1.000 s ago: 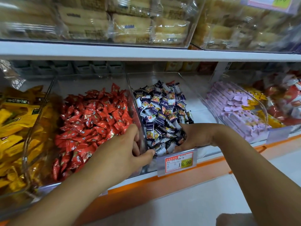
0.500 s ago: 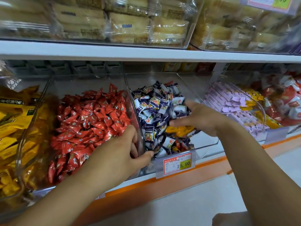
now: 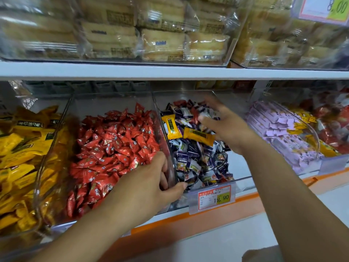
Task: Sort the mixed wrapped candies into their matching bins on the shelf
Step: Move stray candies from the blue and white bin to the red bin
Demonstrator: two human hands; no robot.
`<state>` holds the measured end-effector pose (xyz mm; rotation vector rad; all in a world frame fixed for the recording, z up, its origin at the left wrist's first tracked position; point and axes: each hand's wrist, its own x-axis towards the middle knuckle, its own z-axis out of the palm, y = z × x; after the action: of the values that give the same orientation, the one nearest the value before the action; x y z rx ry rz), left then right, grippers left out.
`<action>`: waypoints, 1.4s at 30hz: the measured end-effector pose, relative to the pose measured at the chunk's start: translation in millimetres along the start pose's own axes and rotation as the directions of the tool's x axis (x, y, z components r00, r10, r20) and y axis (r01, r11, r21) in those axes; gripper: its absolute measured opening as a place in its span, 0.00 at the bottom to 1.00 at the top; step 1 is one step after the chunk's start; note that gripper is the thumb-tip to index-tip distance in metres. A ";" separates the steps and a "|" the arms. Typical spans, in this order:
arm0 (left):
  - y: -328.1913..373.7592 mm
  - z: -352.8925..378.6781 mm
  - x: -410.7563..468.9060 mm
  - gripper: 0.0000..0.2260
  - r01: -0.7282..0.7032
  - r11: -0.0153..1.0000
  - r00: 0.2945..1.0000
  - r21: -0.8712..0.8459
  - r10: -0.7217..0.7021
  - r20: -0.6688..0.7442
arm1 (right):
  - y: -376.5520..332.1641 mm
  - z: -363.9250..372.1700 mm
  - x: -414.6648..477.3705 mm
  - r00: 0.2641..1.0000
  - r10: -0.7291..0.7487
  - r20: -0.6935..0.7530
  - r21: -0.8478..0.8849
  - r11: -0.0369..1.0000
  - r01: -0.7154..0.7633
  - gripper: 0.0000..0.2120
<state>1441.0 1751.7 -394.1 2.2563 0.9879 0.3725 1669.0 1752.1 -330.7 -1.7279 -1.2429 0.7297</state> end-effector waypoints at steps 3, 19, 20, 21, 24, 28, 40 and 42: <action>-1.0 0.3 1.3 0.18 -0.004 1.000 1.000 0.009 0.004 0.008 | 7.9 -17.4 -11.6 0.999 0.048 -0.004 0.025 0.999 -0.048 0.19; 2.1 -3.9 -5.0 0.19 -0.003 1.000 1.000 0.023 0.002 0.026 | 15.0 -22.7 -53.2 0.982 0.164 0.093 -0.704 0.708 -0.052 0.04; 2.3 -4.1 -5.0 0.20 0.000 1.000 1.000 0.026 -0.001 0.025 | 15.4 -21.5 -52.3 0.953 0.258 0.157 -0.775 0.630 -0.043 0.08; 2.4 -3.9 -4.9 0.22 0.002 1.000 1.000 0.028 -0.003 0.024 | 16.1 -19.7 -51.6 0.922 0.331 0.201 -0.829 0.558 -0.020 0.14; 2.1 -2.8 -5.1 0.22 0.003 1.000 1.000 0.024 -0.004 0.026 | 20.3 -13.4 -47.4 0.877 0.419 0.236 -0.851 0.525 -0.022 0.20; 2.4 -3.2 -5.5 0.20 0.000 1.000 1.000 0.029 -0.001 0.024 | 29.7 -7.0 -38.9 0.879 0.415 0.235 -0.858 0.513 -0.013 0.16; 0.9 -1.3 -4.7 0.19 -0.006 0.999 1.000 0.049 0.006 -0.002 | -10.1 -21.8 -46.9 0.999 -0.053 -0.010 -0.502 0.864 0.041 0.06; 1.9 -1.9 -6.0 0.19 -0.008 0.999 1.000 0.048 0.008 -0.004 | -13.2 -7.2 -38.6 0.990 -0.137 -0.016 -0.397 0.910 0.119 0.05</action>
<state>1437.1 1747.1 -391.4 2.3036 1.0003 0.3600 1656.4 1715.2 -316.6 -1.9467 -1.5364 0.3752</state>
